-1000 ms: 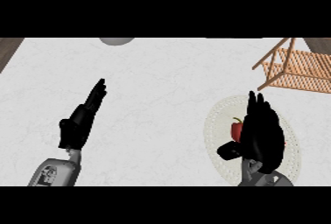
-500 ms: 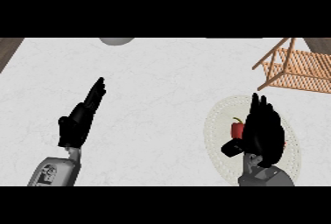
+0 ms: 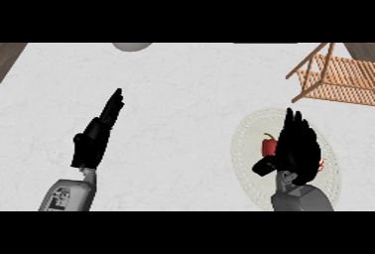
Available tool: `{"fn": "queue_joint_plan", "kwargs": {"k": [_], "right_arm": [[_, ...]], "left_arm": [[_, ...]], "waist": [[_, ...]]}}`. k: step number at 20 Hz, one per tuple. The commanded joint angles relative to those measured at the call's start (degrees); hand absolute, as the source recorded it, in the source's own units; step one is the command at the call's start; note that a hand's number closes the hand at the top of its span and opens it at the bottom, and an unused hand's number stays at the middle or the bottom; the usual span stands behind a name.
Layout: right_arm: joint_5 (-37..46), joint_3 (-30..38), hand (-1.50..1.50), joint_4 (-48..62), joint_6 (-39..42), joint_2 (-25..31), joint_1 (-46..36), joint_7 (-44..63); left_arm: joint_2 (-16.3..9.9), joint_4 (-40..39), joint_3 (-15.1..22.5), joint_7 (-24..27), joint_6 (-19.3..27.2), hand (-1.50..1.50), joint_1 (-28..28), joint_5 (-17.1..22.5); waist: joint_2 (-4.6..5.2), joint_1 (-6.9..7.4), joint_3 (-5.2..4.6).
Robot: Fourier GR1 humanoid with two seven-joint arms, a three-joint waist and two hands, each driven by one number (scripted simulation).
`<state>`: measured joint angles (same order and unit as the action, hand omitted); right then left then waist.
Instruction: Pick the bell pepper from the placemat and place it in the tiered shelf
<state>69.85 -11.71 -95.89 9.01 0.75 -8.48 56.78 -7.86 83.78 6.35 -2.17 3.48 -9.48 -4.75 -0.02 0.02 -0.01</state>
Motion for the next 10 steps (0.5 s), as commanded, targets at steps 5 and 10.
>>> {"fn": "queue_joint_plan", "kwargs": {"k": [5, 10], "right_arm": [[-1.20, 0.10, -1.50, -2.44, 3.66, -0.72, 1.45, 2.56], [0.93, -2.11, 1.50, 3.25, 1.42, 0.03, 2.34, -0.69]], "left_arm": [[0.58, 1.63, -1.99, -2.82, -1.27, 0.00, -1.30, -0.86], [0.40, 3.08, -2.02, -0.90, -3.12, 0.00, 2.01, -0.82]], "waist": [[-0.03, -0.08, 0.01], [-0.01, 0.05, 0.01]]}}
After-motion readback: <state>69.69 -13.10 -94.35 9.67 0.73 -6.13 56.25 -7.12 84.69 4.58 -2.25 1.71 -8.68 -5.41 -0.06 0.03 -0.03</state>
